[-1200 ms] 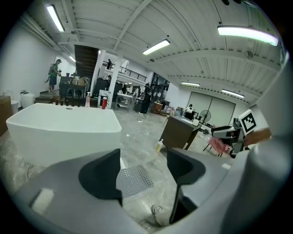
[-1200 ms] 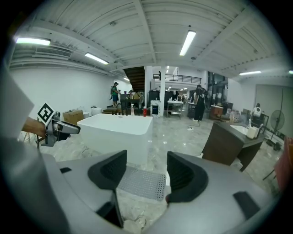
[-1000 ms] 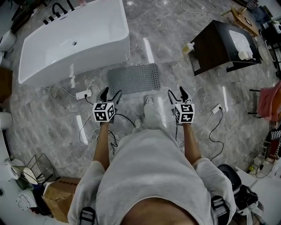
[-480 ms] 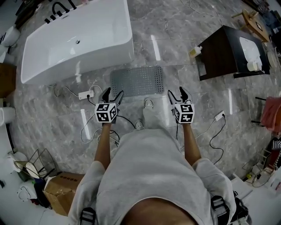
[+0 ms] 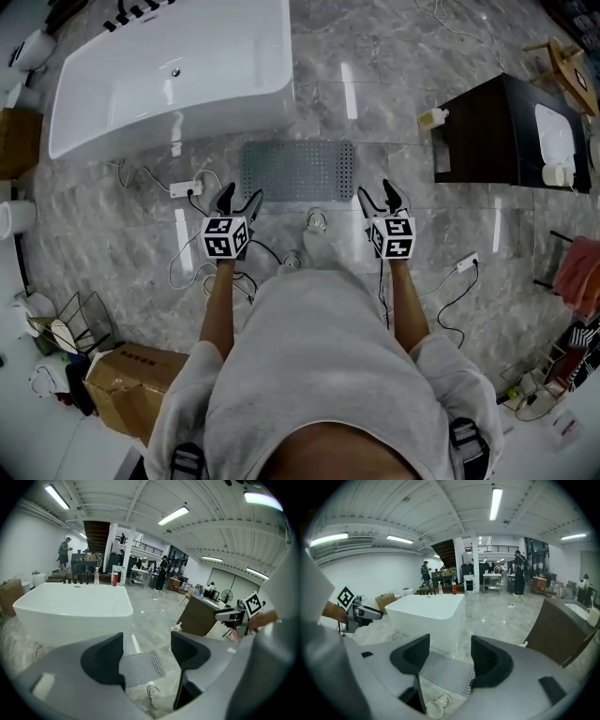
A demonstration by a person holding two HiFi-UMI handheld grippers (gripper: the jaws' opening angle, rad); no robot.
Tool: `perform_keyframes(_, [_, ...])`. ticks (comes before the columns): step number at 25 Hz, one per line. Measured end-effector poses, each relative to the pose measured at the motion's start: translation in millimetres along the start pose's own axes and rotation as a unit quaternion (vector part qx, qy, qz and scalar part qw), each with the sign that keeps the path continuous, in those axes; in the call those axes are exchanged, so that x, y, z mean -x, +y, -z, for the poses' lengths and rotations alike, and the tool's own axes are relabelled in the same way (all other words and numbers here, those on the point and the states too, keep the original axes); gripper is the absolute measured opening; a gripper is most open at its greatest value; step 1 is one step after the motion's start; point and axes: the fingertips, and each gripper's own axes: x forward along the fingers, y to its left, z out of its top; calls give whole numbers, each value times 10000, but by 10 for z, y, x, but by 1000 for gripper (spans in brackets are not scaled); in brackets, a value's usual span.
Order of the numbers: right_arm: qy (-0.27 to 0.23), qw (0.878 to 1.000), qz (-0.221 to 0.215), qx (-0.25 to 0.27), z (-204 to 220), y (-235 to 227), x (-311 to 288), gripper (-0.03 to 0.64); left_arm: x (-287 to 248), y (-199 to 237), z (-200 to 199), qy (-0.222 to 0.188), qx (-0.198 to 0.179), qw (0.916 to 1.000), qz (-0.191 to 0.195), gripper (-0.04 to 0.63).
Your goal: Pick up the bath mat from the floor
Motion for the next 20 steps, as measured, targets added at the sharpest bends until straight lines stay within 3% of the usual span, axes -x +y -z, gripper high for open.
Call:
perform_keyframes(11, [307,9985,-454,69,40,-217,-461,268,-200,112,68,250,306,9983,-427,325])
perform_keyframes(20, [612,9966,-543,-16,396,-289,-650,268,-366,175,359,545,411,9964,-495,325])
